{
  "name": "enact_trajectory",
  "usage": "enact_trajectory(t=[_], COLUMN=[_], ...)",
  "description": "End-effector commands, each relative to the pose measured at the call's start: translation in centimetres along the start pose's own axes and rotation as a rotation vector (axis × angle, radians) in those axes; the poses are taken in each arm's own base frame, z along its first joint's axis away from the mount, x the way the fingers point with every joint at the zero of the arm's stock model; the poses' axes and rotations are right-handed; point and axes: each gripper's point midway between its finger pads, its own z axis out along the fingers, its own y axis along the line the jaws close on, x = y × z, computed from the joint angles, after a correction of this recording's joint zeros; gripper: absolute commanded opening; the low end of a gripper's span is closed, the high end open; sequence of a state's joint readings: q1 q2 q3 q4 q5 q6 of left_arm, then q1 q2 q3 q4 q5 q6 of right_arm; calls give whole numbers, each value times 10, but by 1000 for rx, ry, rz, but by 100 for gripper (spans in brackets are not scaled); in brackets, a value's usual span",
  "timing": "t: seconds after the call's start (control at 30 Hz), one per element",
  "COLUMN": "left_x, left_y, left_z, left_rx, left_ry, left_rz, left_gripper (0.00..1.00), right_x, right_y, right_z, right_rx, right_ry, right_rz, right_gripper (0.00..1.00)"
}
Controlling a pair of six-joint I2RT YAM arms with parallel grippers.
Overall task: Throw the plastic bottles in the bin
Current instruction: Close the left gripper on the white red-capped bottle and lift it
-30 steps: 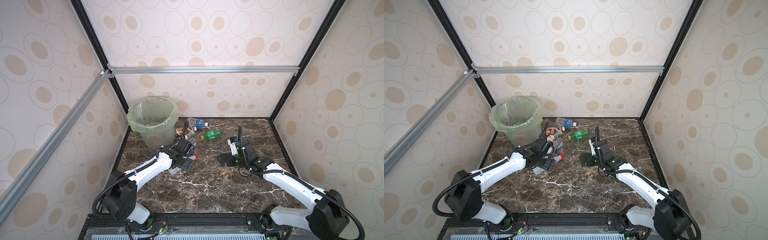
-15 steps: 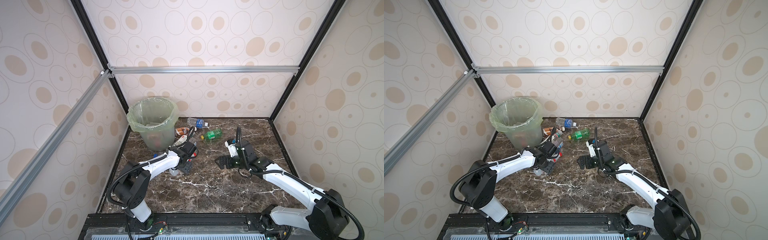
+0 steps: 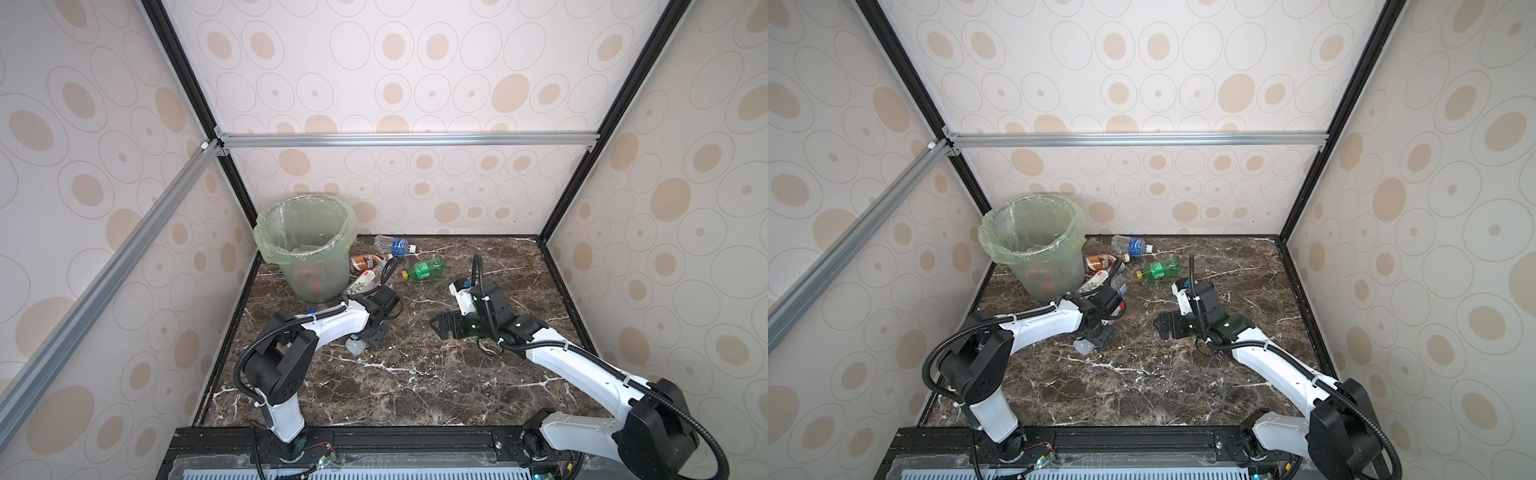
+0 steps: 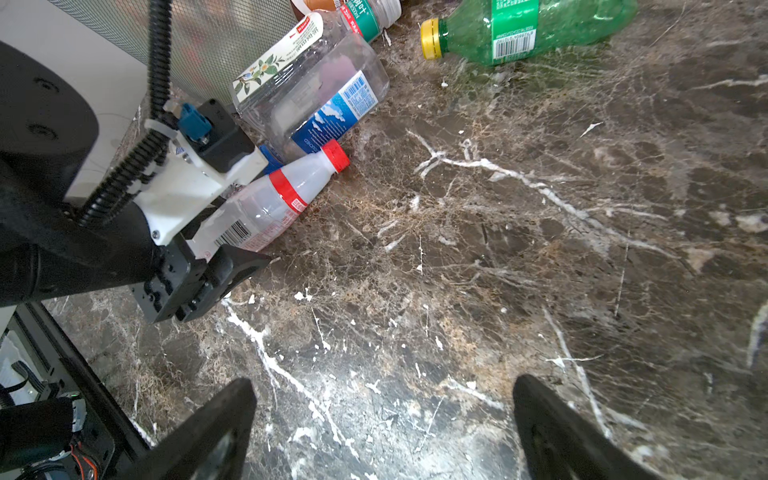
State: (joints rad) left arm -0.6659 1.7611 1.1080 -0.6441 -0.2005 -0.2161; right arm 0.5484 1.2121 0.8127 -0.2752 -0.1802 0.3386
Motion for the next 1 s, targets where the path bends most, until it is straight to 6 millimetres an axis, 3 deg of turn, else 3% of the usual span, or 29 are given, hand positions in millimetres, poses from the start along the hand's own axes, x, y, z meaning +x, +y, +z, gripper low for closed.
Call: enact_trajectory(t=[0.0,0.1,0.23,0.53,0.8,0.97], left_x=[-5,-7,-11,-33,-77,-108], left_y=[-2,-4,-11,-24,-17,3], left_z=[-1,-2,-7,-41,-100,-154], left_rx=[-7,5,41,146,192,166], left_ry=[-9,-18,-34,-156,-377,-577], left_rz=[19,12,5,-23,-78,-122], left_gripper=[67,54,45,44,43,44], right_x=[2,3,2,-3,-35,-61], right_y=[-3,-4,-4,2,28,47], right_z=[-3,-4,-5,-9,-33,-48], right_rx=[9,12,12,-13,-113,-178], right_ry=[-11,-12,-16,-37,-145,-227], right_rz=[-9,-10,-9,-12,-33,-61], right_gripper=[100,100,100,100,100,100])
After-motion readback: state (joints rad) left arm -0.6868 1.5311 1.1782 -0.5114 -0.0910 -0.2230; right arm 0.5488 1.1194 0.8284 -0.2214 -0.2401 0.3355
